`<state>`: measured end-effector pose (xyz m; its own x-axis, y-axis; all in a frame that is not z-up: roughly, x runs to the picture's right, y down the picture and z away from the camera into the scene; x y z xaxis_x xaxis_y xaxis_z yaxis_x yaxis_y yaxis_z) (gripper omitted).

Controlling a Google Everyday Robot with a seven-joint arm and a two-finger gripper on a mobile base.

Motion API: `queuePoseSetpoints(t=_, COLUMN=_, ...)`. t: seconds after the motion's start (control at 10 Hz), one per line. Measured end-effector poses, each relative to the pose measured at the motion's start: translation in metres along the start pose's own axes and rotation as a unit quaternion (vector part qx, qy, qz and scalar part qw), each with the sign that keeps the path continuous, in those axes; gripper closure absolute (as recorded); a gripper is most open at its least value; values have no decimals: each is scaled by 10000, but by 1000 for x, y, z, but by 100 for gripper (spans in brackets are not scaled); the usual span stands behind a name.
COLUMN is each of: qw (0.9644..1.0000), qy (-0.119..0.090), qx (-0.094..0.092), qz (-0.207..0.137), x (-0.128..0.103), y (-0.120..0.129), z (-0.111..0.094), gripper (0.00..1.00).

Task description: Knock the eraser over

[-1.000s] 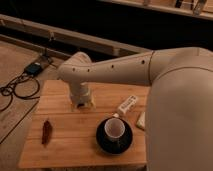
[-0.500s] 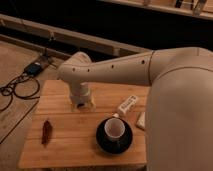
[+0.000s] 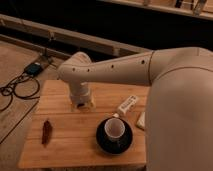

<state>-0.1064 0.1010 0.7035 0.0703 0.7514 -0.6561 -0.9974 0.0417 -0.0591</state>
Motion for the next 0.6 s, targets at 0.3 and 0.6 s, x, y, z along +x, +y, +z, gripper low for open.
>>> queuePoseSetpoints(t=0.3, qw=9999, qy=110, qx=30, qz=-74, x=-12, y=-3, z=10, gripper=35)
queuePoseSetpoints(t=0.6, qw=9998, qy=144, qx=-2, qz=-142, x=-14, y=2, z=12, gripper=35)
